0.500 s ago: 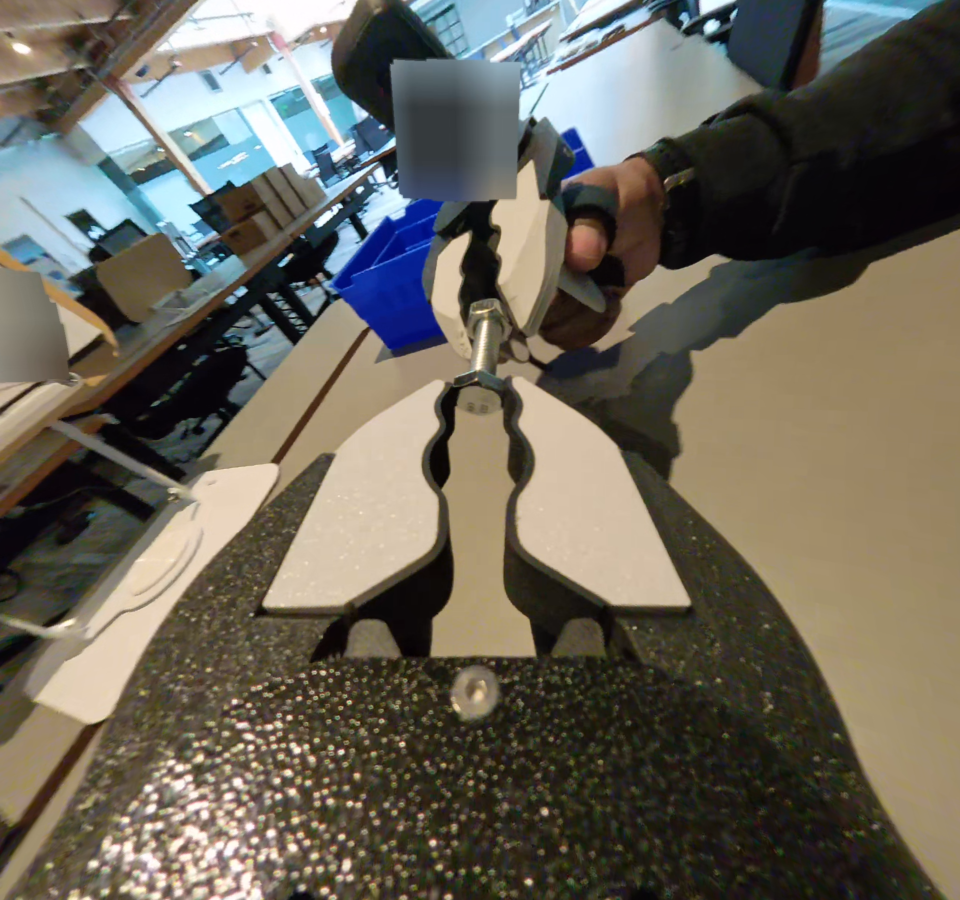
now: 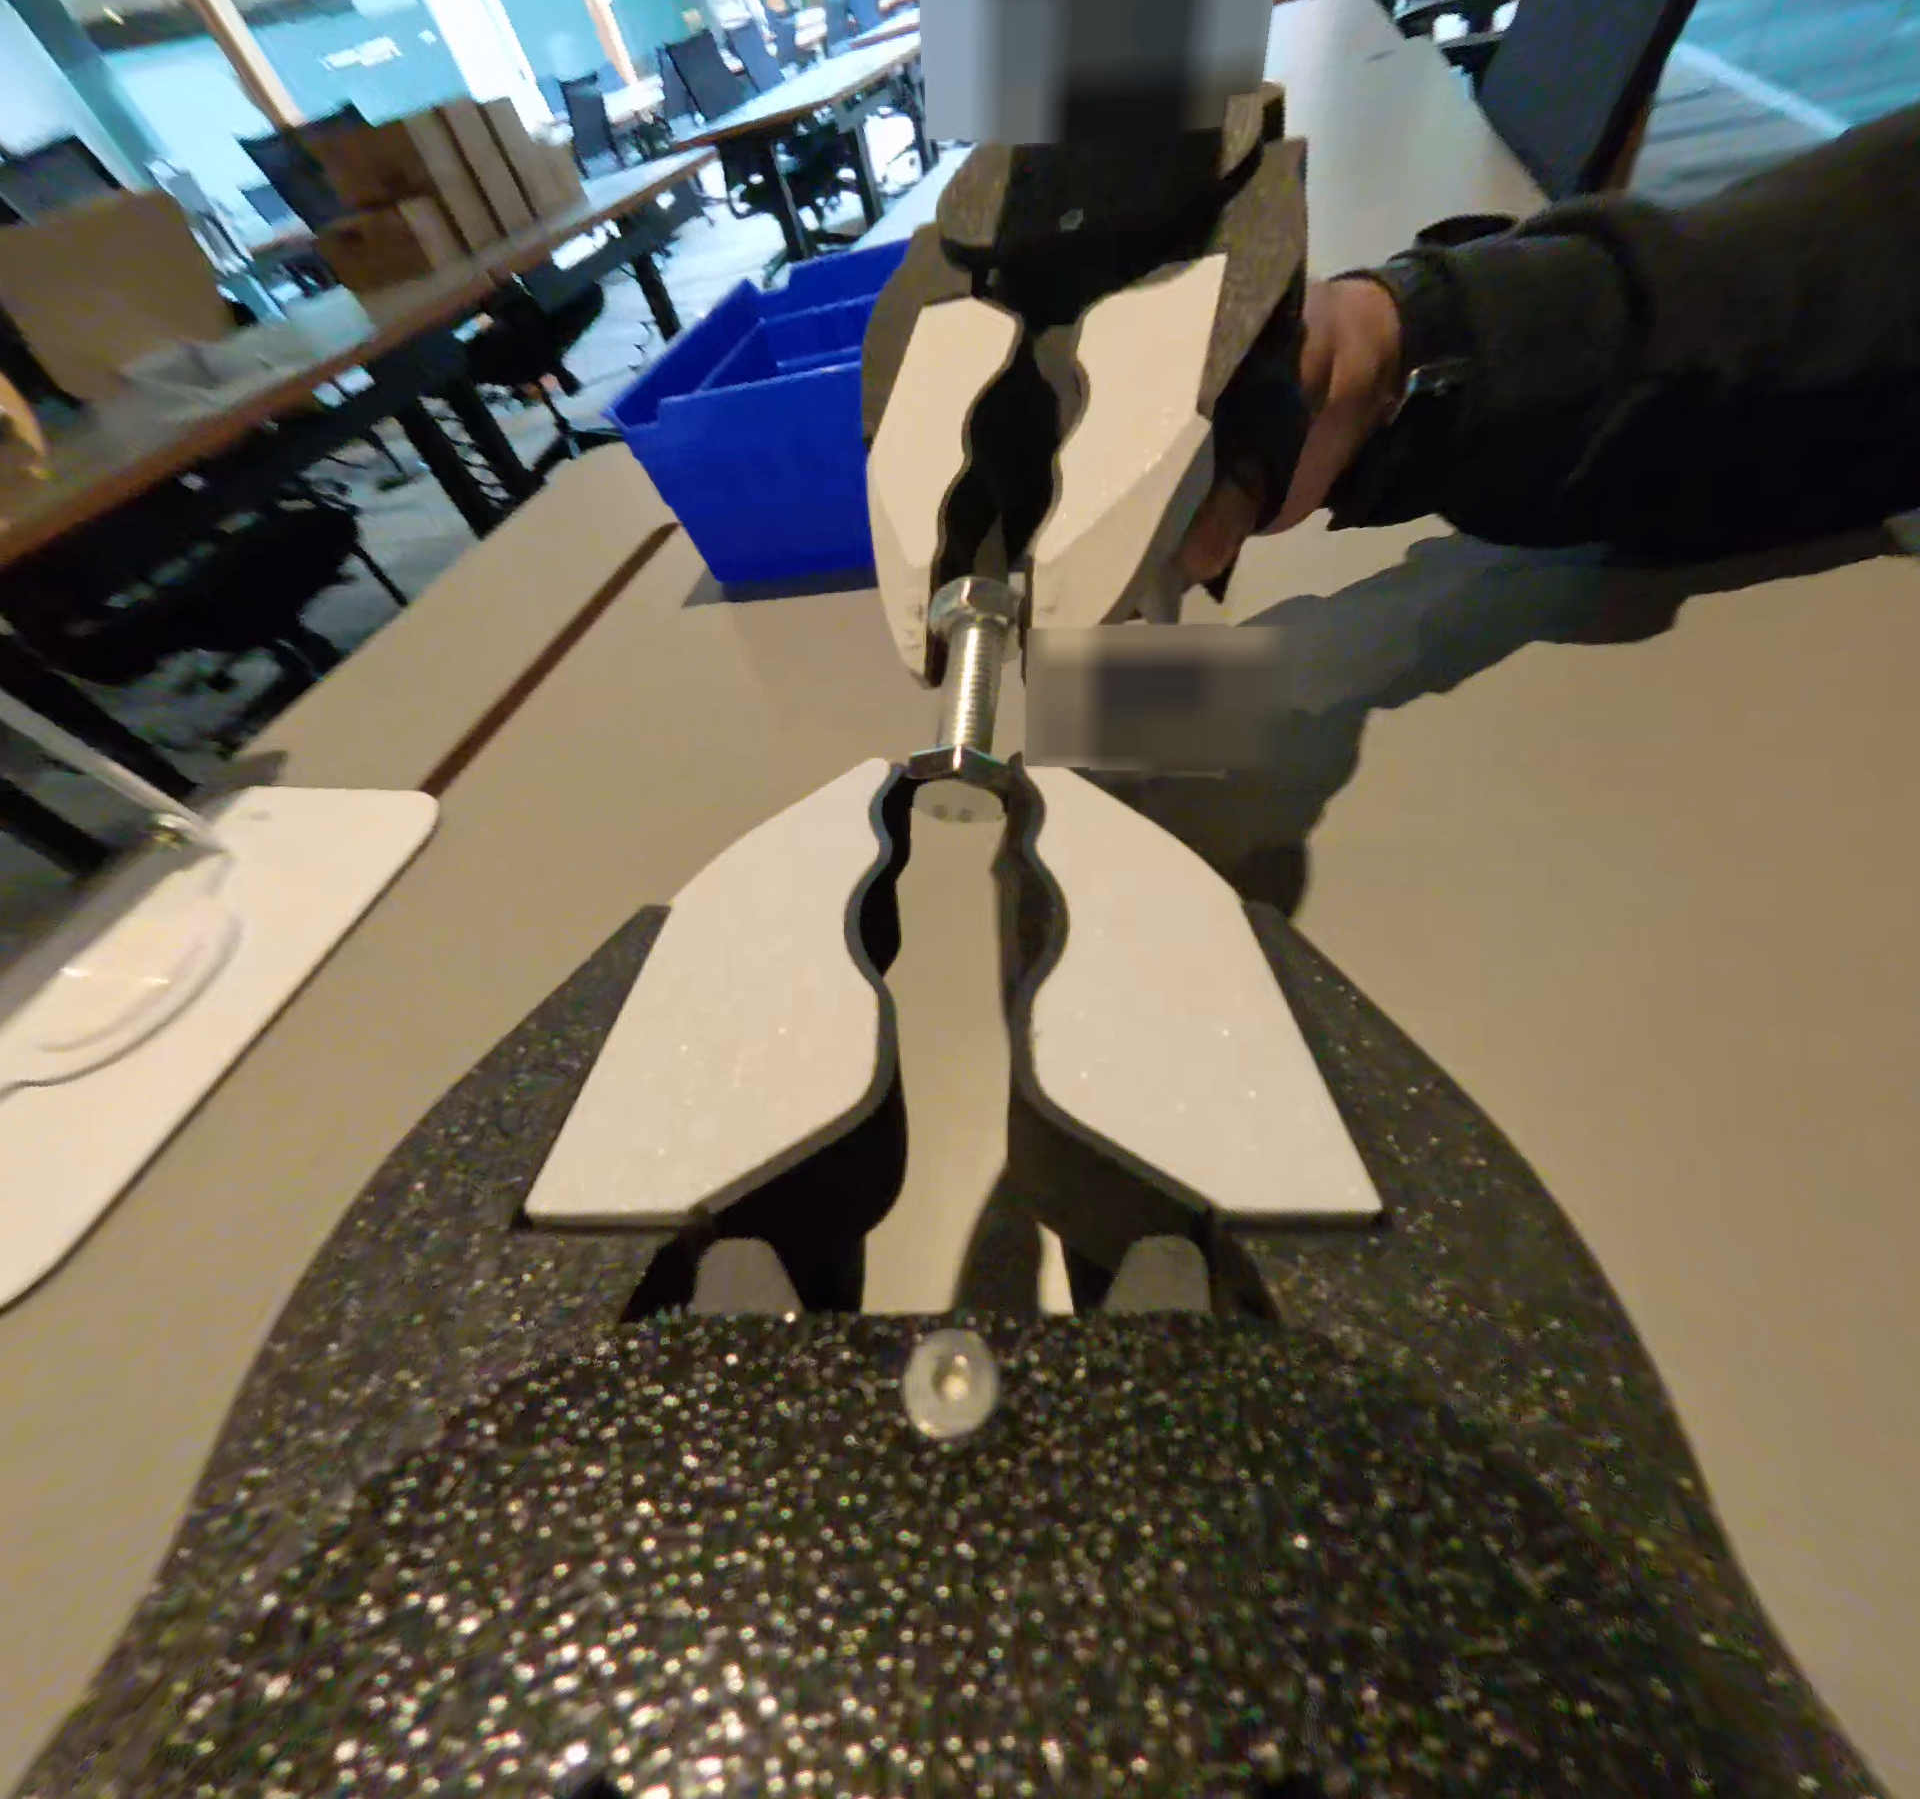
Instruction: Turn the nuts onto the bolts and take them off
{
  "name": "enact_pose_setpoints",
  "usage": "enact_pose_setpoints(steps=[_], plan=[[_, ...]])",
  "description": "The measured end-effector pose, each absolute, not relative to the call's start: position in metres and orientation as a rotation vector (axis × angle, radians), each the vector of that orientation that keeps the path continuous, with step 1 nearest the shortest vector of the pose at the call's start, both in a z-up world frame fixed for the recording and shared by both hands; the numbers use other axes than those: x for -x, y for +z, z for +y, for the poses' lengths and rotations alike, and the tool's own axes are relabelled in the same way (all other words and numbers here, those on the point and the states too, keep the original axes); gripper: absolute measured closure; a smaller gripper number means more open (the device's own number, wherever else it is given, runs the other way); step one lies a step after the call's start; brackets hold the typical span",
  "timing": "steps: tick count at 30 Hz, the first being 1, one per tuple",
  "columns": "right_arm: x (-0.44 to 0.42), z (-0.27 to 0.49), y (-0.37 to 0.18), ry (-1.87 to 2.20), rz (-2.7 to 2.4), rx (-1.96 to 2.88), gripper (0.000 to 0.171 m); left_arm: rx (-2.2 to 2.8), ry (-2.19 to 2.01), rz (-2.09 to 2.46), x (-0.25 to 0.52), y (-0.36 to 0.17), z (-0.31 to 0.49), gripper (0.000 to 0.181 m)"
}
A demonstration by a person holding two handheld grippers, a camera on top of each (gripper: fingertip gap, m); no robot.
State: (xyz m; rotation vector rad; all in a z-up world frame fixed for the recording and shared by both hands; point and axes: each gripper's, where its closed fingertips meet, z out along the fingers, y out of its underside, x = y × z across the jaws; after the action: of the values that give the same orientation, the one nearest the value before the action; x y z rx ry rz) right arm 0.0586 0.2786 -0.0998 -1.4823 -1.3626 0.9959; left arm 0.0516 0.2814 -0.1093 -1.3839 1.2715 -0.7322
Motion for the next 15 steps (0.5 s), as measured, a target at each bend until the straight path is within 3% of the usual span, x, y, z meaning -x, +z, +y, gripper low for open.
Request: enact_pose_setpoints(steps=[5, 15], plan=[[-0.060, 0.275, -0.103, 0.943, -1.426, 1.455, 0.154, 1.397, -0.823, 1.279, -0.052, -0.111, 0.277, 0.164], [-0.057, 0.272, -0.093, 1.447, -1.188, 1.576, 0.154, 1.227, -0.507, 1.299, -0.050, -0.100, 0.281, 0.164]])
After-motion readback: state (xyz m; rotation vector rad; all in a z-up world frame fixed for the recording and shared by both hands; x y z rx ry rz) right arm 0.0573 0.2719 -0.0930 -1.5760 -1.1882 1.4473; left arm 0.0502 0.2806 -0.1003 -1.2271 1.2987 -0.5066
